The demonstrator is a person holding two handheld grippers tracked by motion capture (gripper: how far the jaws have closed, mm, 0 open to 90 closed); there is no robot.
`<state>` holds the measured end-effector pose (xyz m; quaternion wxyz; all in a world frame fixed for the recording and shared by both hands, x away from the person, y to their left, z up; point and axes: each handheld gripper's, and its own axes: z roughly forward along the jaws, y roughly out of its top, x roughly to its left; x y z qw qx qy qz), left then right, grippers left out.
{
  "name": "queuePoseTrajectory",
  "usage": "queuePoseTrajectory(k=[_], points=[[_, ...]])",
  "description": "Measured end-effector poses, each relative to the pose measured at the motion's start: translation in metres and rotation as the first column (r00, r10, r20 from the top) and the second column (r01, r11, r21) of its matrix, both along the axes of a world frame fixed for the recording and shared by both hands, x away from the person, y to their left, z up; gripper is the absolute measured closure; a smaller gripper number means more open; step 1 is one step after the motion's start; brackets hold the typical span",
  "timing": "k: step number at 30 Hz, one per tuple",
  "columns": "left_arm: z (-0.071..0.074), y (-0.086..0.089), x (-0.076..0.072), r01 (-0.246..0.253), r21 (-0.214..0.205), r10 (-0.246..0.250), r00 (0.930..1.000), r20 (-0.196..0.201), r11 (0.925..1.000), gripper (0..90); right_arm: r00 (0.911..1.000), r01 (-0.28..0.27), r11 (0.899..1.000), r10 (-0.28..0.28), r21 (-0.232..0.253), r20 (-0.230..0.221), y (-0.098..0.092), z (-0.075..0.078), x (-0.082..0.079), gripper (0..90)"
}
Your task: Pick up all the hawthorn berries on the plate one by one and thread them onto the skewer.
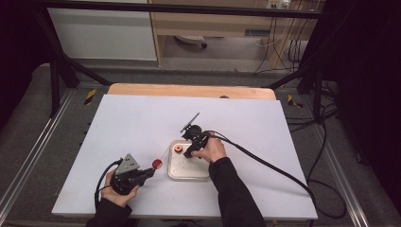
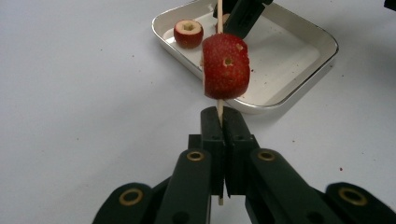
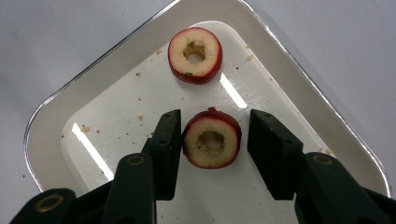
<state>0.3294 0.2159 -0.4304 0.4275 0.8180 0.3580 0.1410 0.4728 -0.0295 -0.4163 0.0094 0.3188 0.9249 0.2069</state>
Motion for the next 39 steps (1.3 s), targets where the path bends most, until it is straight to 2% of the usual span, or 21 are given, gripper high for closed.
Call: queuePoseTrajectory(k=[7, 10, 18, 22, 28, 30, 31, 32, 35, 39], points=[[0.000, -0.001, 0.000, 0.001, 0.001, -0.001, 1.0000, 0.000, 1.0000, 88.5, 0.9999, 0.011, 1.000, -0.012, -0.008, -0.006, 0.000, 0.001, 0.000, 59.9], [0.000, -0.001, -0.001, 0.002, 0.002, -0.002, 1.0000, 0.003, 1.0000, 88.5, 0.9997, 0.023, 1.000, -0.023, 0.004, -0.012, -0.001, 0.004, -0.001, 60.1], [0.001, -0.001, -0.001, 0.001, -0.001, -0.001, 1.0000, 0.007, 1.0000, 88.5, 0.9970, 0.076, 0.994, -0.074, 0.081, -0.022, -0.009, 0.024, -0.011, 60.4], [0.001, -0.002, -0.002, 0.001, 0.000, -0.001, 1.0000, 0.009, 1.0000, 88.5, 0.9949, 0.099, 0.990, -0.097, 0.102, -0.029, -0.013, 0.032, -0.018, 60.5], [0.001, -0.003, -0.002, 0.002, -0.002, -0.002, 0.9999, 0.014, 1.0000, 88.5, 0.9898, 0.139, 0.975, -0.132, 0.171, -0.053, -0.024, 0.037, -0.025, 60.5], [0.001, -0.003, -0.003, 0.001, -0.006, -0.001, 0.9999, 0.016, 1.0000, 88.5, 0.9871, 0.157, 0.964, -0.147, 0.213, -0.064, -0.029, 0.037, -0.028, 60.6], [0.001, -0.003, -0.003, 0.001, -0.008, -0.001, 0.9998, 0.018, 1.0000, 88.5, 0.9835, 0.178, 0.947, -0.163, 0.266, -0.079, -0.034, 0.037, -0.031, 60.6], [0.001, -0.003, -0.003, 0.000, -0.010, 0.000, 0.9998, 0.019, 1.0000, 88.5, 0.9835, 0.178, 0.947, -0.163, 0.266, -0.079, -0.034, 0.037, -0.031, 60.6], [0.001, -0.003, -0.003, -0.002, -0.014, 0.003, 0.9998, 0.020, 0.9999, 88.5, 0.9768, 0.214, 0.913, -0.194, 0.348, -0.091, -0.041, 0.036, -0.036, 60.6], [0.002, -0.004, -0.004, -0.004, -0.017, 0.004, 0.9998, 0.022, 0.9999, 88.5, 0.9697, 0.243, 0.856, -0.227, 0.457, -0.089, -0.050, 0.034, -0.045, 60.6]])
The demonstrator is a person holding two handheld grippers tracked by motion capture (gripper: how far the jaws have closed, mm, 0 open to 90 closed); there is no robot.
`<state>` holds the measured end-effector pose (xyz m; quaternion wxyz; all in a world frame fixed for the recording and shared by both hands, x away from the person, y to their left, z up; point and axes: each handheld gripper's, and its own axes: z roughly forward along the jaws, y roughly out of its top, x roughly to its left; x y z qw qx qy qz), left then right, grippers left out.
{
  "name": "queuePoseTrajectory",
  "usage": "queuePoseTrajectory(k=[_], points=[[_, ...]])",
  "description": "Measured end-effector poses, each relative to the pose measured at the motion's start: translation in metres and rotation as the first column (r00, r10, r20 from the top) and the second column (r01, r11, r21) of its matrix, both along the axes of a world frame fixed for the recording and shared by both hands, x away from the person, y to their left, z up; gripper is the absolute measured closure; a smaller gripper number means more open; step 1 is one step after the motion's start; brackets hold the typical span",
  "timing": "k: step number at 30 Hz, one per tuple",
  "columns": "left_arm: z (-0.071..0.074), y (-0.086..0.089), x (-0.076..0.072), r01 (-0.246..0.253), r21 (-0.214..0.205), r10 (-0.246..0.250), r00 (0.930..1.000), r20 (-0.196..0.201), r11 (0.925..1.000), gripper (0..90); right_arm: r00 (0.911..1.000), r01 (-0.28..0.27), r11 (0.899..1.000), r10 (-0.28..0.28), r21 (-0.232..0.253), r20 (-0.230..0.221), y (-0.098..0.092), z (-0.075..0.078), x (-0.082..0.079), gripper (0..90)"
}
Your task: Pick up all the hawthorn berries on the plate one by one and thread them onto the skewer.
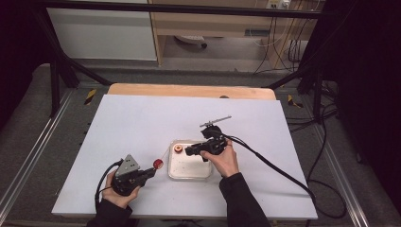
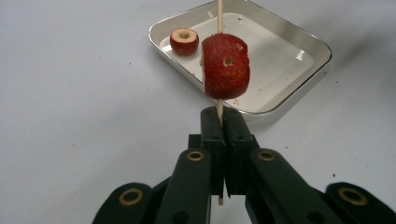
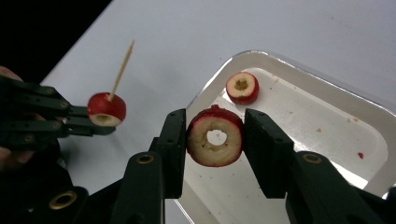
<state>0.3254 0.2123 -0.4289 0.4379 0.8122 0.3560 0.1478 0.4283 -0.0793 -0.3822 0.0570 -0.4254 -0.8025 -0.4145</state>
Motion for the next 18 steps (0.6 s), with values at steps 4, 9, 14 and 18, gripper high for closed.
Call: queuePoseTrajectory(k=[4, 9, 14, 18], points=[[0.000, -0.001, -0.001, -0.007, -0.014, 0.007, 1.0000, 0.000, 0.9999, 88.5, 0.9984, 0.055, 0.992, -0.056, 0.112, 0.010, -0.007, -0.004, -0.007, 60.7], [0.001, -0.001, -0.002, -0.010, -0.020, 0.010, 0.9999, 0.001, 0.9997, 88.5, 0.9923, 0.119, 0.964, -0.124, 0.238, 0.006, -0.014, -0.010, -0.012, 60.7], [0.001, -0.003, -0.003, -0.012, -0.034, 0.012, 0.9999, -0.001, 0.9993, 88.5, 0.9817, 0.172, 0.934, -0.189, 0.315, 0.025, -0.017, -0.016, -0.015, 60.7], [0.001, -0.004, -0.004, -0.017, -0.046, 0.017, 0.9999, -0.002, 0.9988, 88.5, 0.9719, 0.206, 0.906, -0.233, 0.370, 0.031, -0.015, -0.019, -0.017, 60.7]])
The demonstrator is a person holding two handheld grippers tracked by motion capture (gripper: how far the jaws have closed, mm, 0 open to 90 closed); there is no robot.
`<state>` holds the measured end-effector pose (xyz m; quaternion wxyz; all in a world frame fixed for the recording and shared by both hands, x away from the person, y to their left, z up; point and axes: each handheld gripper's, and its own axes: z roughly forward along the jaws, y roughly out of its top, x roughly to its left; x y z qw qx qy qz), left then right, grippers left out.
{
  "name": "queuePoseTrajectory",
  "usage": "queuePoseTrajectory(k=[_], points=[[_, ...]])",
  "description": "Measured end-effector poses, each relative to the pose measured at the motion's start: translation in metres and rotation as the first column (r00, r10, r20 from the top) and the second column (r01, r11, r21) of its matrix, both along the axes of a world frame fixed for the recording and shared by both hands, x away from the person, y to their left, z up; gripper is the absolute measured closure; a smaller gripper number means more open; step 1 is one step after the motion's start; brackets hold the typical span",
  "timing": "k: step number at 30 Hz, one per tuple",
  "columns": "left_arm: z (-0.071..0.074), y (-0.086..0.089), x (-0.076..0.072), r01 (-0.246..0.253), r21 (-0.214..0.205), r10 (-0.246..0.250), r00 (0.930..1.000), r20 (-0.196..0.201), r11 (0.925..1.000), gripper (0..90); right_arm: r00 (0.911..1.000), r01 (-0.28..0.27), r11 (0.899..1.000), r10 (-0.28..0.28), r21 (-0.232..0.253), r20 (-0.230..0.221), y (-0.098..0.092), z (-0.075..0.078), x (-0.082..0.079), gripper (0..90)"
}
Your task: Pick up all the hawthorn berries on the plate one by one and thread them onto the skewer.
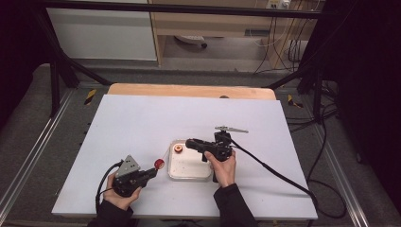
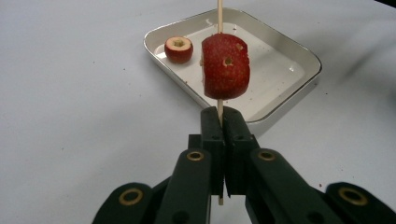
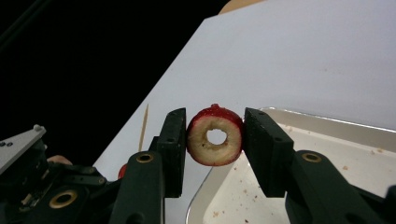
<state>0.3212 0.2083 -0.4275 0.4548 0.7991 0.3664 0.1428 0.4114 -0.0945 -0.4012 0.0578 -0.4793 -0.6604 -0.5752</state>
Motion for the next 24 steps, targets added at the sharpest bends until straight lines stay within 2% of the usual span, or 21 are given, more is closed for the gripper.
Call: queuePoseTrajectory(k=[1, 2, 6, 7, 9, 12, 13, 14, 24], points=[[0.000, 0.000, 0.000, -0.002, -0.003, 0.002, 1.0000, 0.000, 1.0000, 88.5, 0.9997, 0.016, 0.999, -0.017, 0.033, 0.017, 0.002, 0.000, -0.001, 60.8], [0.000, -0.001, -0.001, -0.004, -0.006, 0.003, 1.0000, -0.002, 1.0000, 88.5, 0.9997, 0.016, 0.999, -0.017, 0.033, 0.017, 0.002, 0.000, -0.001, 60.8], [0.000, -0.002, -0.002, -0.008, -0.026, 0.008, 1.0000, -0.005, 0.9996, 88.5, 0.9967, 0.061, 0.994, -0.066, 0.093, 0.048, 0.005, -0.001, -0.004, 60.8], [0.001, -0.003, -0.002, -0.009, -0.026, 0.009, 1.0000, -0.004, 0.9996, 88.4, 0.9942, 0.082, 0.989, -0.090, 0.119, 0.059, 0.006, -0.001, -0.005, 60.8], [0.001, -0.004, -0.003, -0.011, -0.033, 0.011, 0.9999, -0.004, 0.9994, 88.4, 0.9926, 0.090, 0.987, -0.100, 0.134, 0.068, 0.007, -0.002, -0.006, 60.8], [0.001, -0.006, -0.005, -0.012, -0.043, 0.011, 0.9999, -0.008, 0.9990, 88.4, 0.9865, 0.116, 0.978, -0.134, 0.172, 0.095, 0.009, -0.003, -0.008, 60.9], [0.001, -0.007, -0.005, -0.013, -0.047, 0.013, 0.9999, -0.008, 0.9988, 88.4, 0.9820, 0.129, 0.972, -0.153, 0.198, 0.111, 0.010, -0.004, -0.010, 60.9], [0.001, -0.007, -0.005, -0.015, -0.051, 0.014, 0.9998, -0.010, 0.9986, 88.4, 0.9820, 0.129, 0.972, -0.153, 0.198, 0.111, 0.010, -0.004, -0.010, 60.9], [0.002, -0.018, -0.007, -0.012, -0.089, 0.010, 0.9995, -0.031, 0.9959, 88.4, 0.9623, 0.161, 0.936, -0.220, 0.314, 0.160, 0.015, -0.008, -0.016, 61.0]])
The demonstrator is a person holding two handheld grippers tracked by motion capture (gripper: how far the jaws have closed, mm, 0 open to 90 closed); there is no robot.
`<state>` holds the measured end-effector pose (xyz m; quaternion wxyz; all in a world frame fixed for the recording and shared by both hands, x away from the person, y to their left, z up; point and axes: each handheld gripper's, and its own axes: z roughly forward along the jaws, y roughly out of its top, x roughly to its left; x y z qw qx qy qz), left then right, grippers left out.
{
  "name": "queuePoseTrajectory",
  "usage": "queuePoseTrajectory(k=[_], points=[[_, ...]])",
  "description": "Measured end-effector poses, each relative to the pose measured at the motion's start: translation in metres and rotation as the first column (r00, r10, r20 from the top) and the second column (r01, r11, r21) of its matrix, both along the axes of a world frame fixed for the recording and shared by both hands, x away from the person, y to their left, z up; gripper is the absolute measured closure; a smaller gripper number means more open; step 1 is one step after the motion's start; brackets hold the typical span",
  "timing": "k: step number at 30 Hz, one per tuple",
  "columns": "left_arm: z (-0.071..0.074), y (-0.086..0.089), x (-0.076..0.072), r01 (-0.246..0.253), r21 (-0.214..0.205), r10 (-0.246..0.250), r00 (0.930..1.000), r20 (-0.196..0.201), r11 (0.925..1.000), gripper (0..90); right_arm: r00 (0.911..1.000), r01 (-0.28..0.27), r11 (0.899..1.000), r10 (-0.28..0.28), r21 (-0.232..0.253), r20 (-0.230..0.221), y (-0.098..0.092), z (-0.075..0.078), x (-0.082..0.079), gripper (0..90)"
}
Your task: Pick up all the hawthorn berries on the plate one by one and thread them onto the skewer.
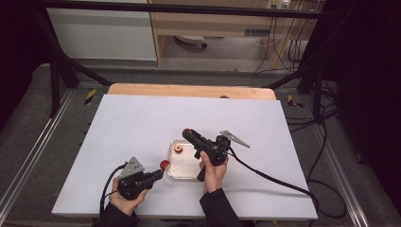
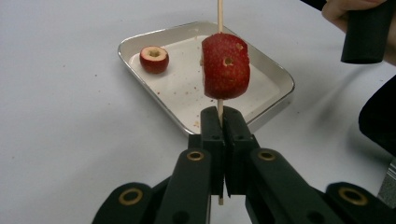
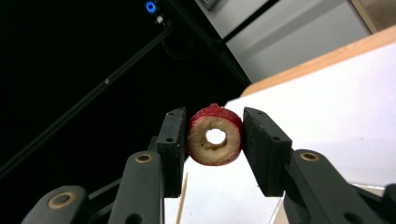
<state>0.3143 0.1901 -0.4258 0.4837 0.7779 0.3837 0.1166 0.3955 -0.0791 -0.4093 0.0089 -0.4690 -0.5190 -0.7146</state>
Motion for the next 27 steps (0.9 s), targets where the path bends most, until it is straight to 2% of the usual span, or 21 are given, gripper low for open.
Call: queuePoseTrajectory(k=[7, 12, 20, 27], points=[[0.001, -0.008, 0.000, -0.006, -0.033, 0.005, 0.9999, -0.013, 0.9994, 88.4, 0.9995, 0.022, 0.997, -0.023, 0.070, 0.023, 0.003, -0.004, -0.003, 61.1], [0.002, -0.012, 0.001, -0.006, -0.057, 0.005, 0.9998, -0.019, 0.9983, 88.5, 0.9988, 0.025, 0.995, -0.029, 0.101, 0.040, 0.005, -0.007, -0.005, 61.1], [0.002, -0.014, 0.001, -0.006, -0.063, 0.004, 0.9996, -0.030, 0.9980, 88.5, 0.9978, 0.027, 0.993, -0.034, 0.119, 0.057, 0.007, -0.010, -0.006, 61.1], [0.002, -0.014, 0.001, -0.006, -0.069, 0.004, 0.9995, -0.031, 0.9976, 88.5, 0.9974, 0.024, 0.993, -0.032, 0.114, 0.064, 0.008, -0.012, -0.007, 61.2]])
